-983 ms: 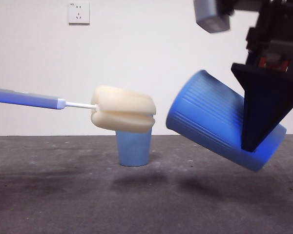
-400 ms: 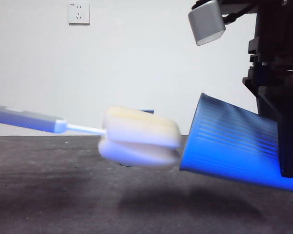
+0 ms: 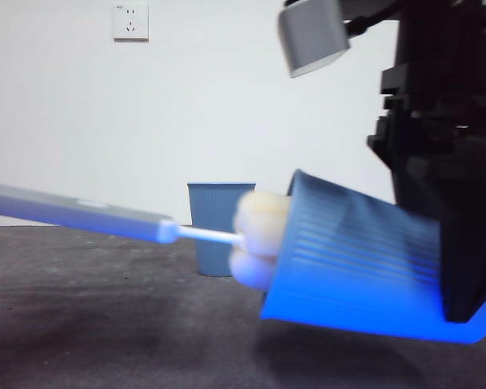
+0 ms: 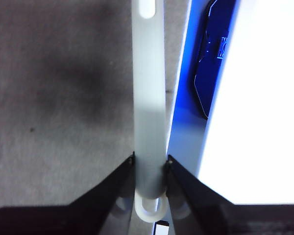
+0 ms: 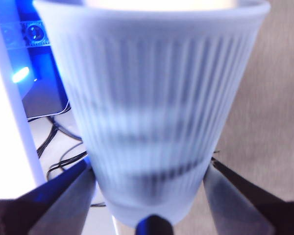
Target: Pick up the cup brush,pick up the cup,insert the brush into the cup,clean the cup,put the cup brush back,put the cup back to the fixed position on the table
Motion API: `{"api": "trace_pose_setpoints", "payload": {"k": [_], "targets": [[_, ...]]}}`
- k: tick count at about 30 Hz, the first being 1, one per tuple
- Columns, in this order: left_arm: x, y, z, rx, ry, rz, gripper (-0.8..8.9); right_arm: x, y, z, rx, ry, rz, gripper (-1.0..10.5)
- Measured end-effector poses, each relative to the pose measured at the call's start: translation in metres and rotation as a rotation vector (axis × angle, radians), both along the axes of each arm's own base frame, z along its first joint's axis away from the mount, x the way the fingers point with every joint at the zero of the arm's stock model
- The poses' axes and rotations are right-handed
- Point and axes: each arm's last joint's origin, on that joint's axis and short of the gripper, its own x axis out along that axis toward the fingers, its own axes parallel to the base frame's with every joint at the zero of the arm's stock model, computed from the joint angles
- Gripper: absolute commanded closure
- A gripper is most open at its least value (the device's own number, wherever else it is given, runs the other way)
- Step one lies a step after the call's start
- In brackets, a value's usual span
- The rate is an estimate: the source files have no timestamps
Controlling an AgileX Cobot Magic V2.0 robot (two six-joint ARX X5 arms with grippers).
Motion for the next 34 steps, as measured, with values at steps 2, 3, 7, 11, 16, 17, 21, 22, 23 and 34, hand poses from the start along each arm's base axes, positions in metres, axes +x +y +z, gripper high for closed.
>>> {"api": "trace_pose_setpoints", "payload": {"k": [2,3,7,11,16,17,21,22,23,34], "targets": [[0.000,-0.008,-0.003,-0.003,0.005,-0.026,8.22,-0.001,0.005,-0.003,0.001,0.000,0.015,9.6],[0.001,-0.012,-0.005,-0.011,0.008,-0.039,8.22,-0.002,0.007,-0.005,-0.003,0.002,0.023,9.6],[0.002,-0.026,-0.010,-0.038,0.007,-0.072,8.22,-0.006,0.014,-0.011,-0.015,0.008,0.049,9.6],[0.002,-0.029,-0.013,-0.021,0.022,-0.060,8.22,-0.007,0.016,-0.013,-0.030,-0.004,0.056,9.6],[0.000,-0.023,-0.014,0.052,0.016,-0.017,8.22,-0.005,0.016,-0.012,-0.040,-0.050,0.049,9.6],[-0.001,-0.021,-0.014,0.073,0.010,-0.005,8.22,-0.005,0.017,-0.011,-0.042,-0.053,0.048,9.6],[-0.002,-0.011,-0.009,0.086,-0.004,0.041,8.22,-0.005,0.017,-0.011,-0.038,-0.058,0.040,9.6],[-0.003,-0.008,-0.007,0.082,-0.005,0.051,8.22,-0.005,0.017,-0.011,-0.037,-0.059,0.038,9.6],[-0.003,-0.005,-0.006,0.080,-0.006,0.061,8.22,-0.005,0.017,-0.011,-0.036,-0.062,0.036,9.6],[-0.013,0.023,0.007,0.076,-0.006,0.124,8.22,-0.004,0.019,-0.010,-0.020,-0.074,0.032,9.6]]}}
